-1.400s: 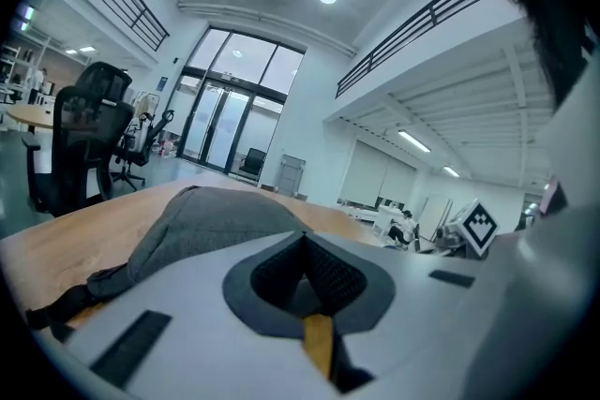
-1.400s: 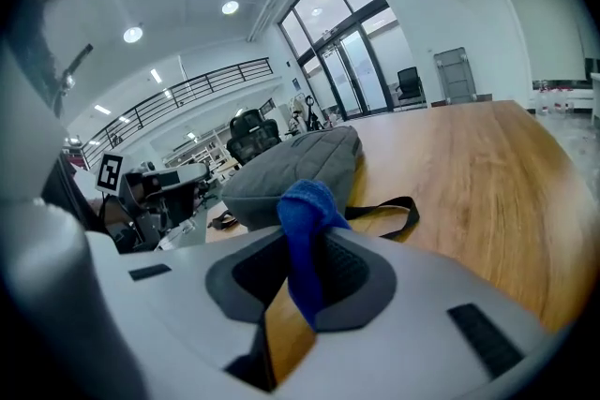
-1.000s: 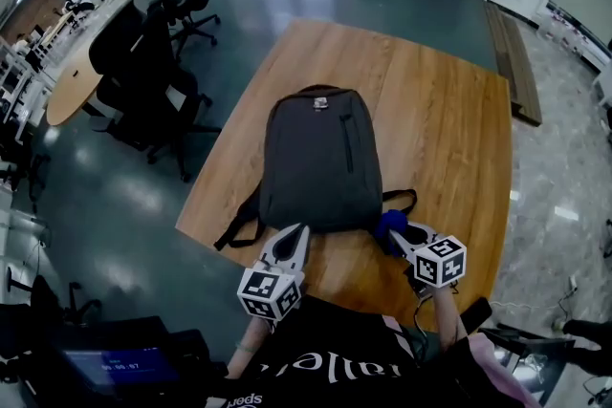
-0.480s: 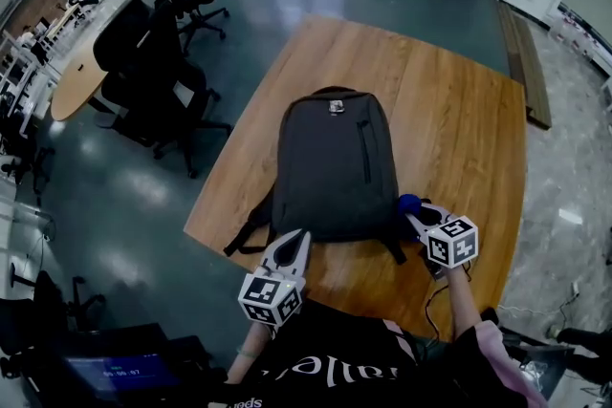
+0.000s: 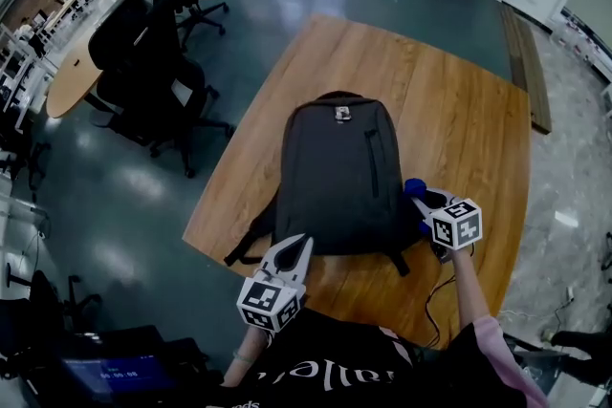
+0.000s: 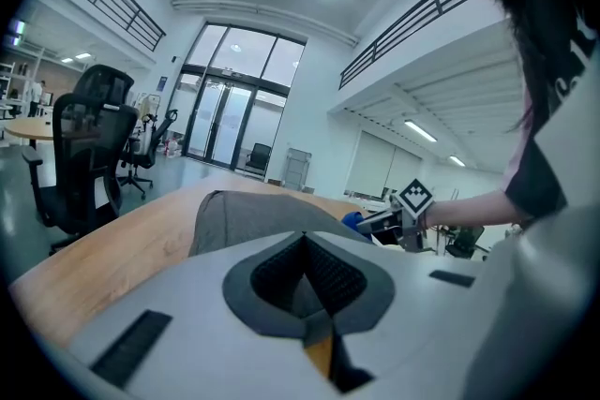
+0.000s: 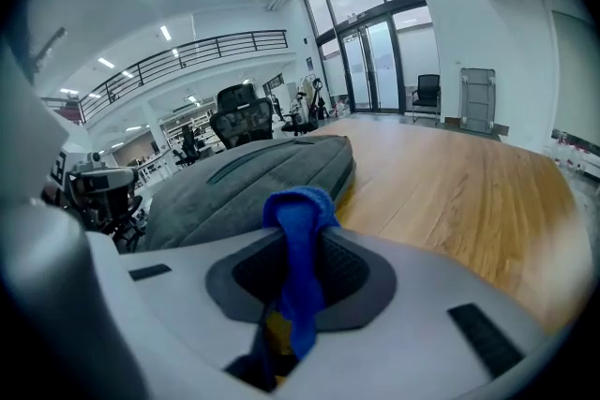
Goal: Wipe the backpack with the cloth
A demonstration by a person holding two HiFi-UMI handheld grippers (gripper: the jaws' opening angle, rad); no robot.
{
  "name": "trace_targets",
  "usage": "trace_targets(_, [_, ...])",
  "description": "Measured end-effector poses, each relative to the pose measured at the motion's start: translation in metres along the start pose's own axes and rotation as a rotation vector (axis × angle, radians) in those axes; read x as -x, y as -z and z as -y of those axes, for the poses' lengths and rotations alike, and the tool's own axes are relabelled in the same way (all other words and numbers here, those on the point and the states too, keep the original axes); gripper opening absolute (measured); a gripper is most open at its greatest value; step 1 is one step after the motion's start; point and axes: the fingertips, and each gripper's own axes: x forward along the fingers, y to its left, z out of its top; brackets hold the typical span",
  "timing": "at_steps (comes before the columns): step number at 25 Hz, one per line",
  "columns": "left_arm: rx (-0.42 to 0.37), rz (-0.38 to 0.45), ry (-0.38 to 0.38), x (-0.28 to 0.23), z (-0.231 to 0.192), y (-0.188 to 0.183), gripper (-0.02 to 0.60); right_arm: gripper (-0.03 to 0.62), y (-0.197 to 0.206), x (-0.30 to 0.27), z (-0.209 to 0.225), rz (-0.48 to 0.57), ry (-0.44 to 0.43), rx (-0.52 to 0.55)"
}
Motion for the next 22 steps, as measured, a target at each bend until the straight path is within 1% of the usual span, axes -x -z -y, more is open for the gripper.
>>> trace_targets(4, [0.024,-0.006,-0.002,-0.001,-0.010,0.000,0.000,0.066,-0.020,-0.021,0.019,-0.006,0.004,-0.008])
trace_targets(8, [0.043,-0.019,-0.011,-0.003,-0.040,0.004,0.000,0.066,-0.045,-0.060,0.034,-0.041,0.012,0.025])
trace_targets(11, [0.053,-0.023,-0.029,-0.001,-0.053,0.007,0.000,0.066,-0.067,-0.078,0.049,-0.032,0.017,0.027])
trace_targets(14, [0.066,-0.022,-0.046,0.003,-0.053,0.010,0.000,0.066,-0.087,-0.084,0.061,-0.020,0.016,0.036])
trace_targets(19, [0.091,-0.030,-0.061,0.006,-0.055,0.015,0.000,0.066,-0.116,-0.101,0.080,-0.048,0.035,0.111])
trace_targets(22, [0.103,-0.039,-0.069,0.007,-0.057,0.018,0.000,0.066,-0.131,-0.110,0.094,-0.048,0.052,0.111])
